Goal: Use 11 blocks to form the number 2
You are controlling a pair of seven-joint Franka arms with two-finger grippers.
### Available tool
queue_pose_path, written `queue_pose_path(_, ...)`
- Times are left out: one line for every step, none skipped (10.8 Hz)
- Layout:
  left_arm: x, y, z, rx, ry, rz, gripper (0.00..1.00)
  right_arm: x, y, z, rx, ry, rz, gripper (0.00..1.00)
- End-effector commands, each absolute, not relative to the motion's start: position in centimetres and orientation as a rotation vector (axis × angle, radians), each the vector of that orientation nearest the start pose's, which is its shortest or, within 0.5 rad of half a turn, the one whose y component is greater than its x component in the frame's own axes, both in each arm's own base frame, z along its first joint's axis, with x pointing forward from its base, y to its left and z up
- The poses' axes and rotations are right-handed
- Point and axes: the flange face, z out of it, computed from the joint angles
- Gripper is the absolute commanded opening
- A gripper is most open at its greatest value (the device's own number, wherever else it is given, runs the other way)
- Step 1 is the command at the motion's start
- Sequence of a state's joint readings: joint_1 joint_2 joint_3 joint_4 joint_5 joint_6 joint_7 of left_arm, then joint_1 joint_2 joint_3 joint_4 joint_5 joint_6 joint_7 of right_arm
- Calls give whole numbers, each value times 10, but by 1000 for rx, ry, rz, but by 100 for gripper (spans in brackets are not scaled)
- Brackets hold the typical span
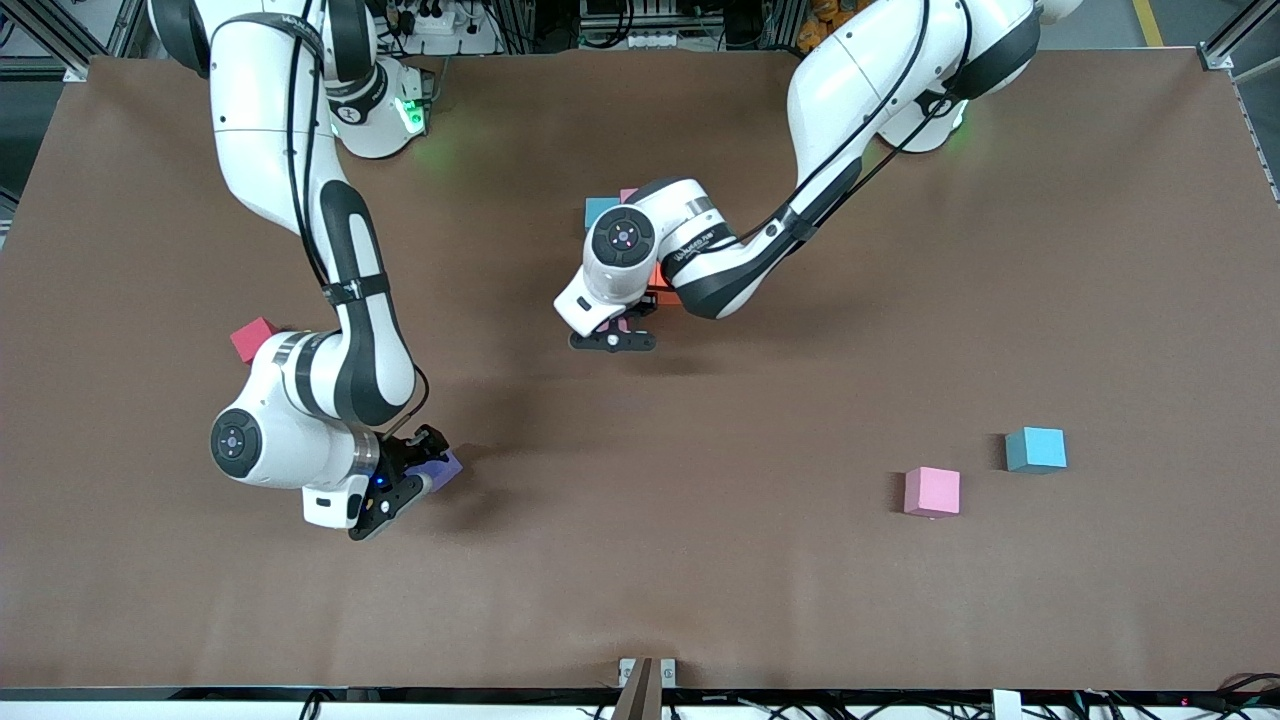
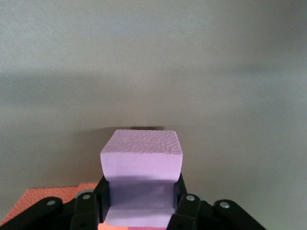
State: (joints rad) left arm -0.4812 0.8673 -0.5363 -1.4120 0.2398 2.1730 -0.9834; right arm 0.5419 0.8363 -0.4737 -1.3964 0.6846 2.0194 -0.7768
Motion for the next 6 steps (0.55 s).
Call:
queue_pose_path(455, -570, 231, -3241, 6, 269, 49, 702, 154, 245, -2741, -875, 37, 31)
queue_pose_path(456, -571, 229, -3246, 6, 268, 49, 702, 152, 246, -2745, -872, 37, 31)
queue_pose_path(455, -572, 227, -3247, 2, 270, 49, 702, 152, 245, -2742, -872, 45, 32)
queue_pose_path(454, -573, 228, -3249, 6, 267, 49, 702, 153, 246, -2741, -874, 42, 32)
queue_pose_path(453, -573, 228, -3248, 11, 268, 49, 702, 153, 246, -2741, -874, 42, 32)
queue_pose_path(449, -577, 226, -3247, 25, 272, 49, 702, 153, 246, -2741, -874, 42, 32)
